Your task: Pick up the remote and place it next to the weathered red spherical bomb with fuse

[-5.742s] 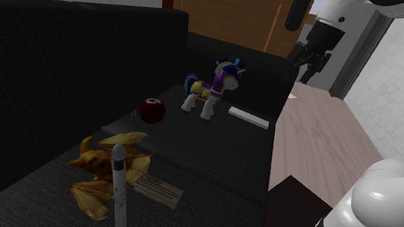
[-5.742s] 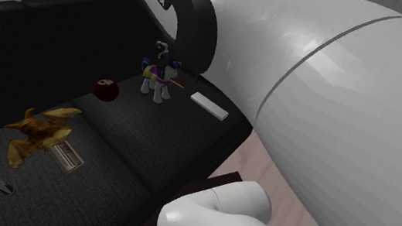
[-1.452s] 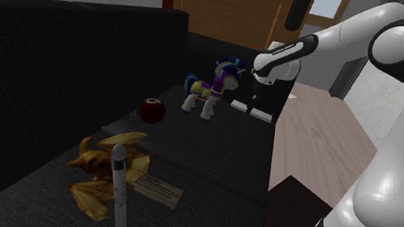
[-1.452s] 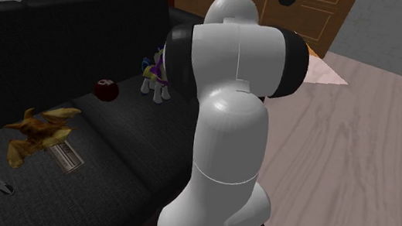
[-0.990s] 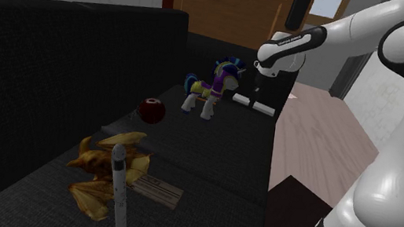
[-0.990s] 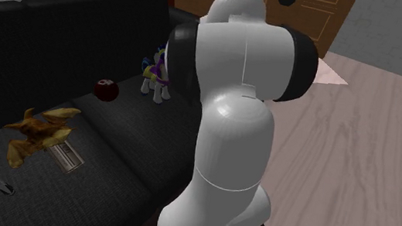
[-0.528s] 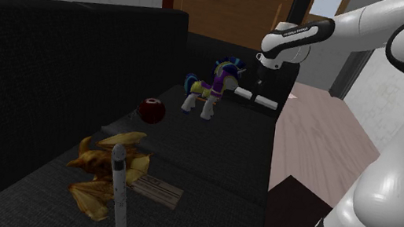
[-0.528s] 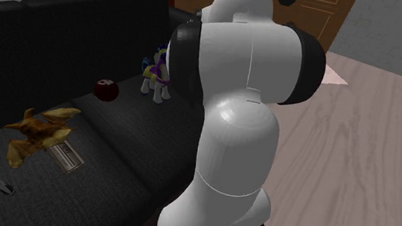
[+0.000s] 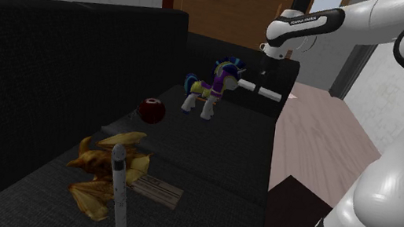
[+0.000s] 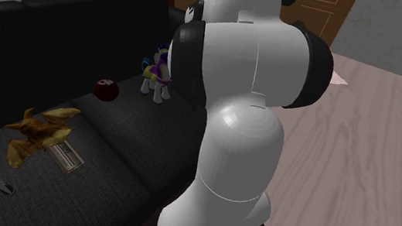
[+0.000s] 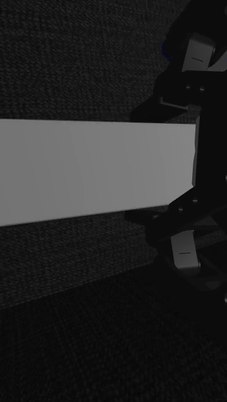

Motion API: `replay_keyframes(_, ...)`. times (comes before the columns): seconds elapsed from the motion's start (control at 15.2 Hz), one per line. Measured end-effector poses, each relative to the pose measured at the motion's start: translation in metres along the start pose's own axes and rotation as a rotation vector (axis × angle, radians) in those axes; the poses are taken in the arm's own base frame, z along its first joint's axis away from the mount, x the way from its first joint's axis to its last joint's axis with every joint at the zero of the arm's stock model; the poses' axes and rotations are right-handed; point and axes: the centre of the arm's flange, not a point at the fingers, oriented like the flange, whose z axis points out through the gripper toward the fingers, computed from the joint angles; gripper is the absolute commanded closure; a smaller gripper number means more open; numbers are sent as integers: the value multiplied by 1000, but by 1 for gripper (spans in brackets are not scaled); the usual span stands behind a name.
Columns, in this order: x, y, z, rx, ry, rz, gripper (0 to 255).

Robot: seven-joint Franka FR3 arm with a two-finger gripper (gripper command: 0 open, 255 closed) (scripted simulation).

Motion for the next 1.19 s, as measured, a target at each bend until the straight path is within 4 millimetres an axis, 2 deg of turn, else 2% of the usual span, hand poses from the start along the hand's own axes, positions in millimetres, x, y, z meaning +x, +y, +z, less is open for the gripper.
replay_keyframes(0.33,3,0,-26,0,0,0,255)
replay_keyframes(0.4,4,-6,-26,0,0,0,255)
replay_keyframes(0.59,9,-37,-29,1,0,-1,255)
replay_keyframes(1.19,28,-155,-26,1,0,-1,255)
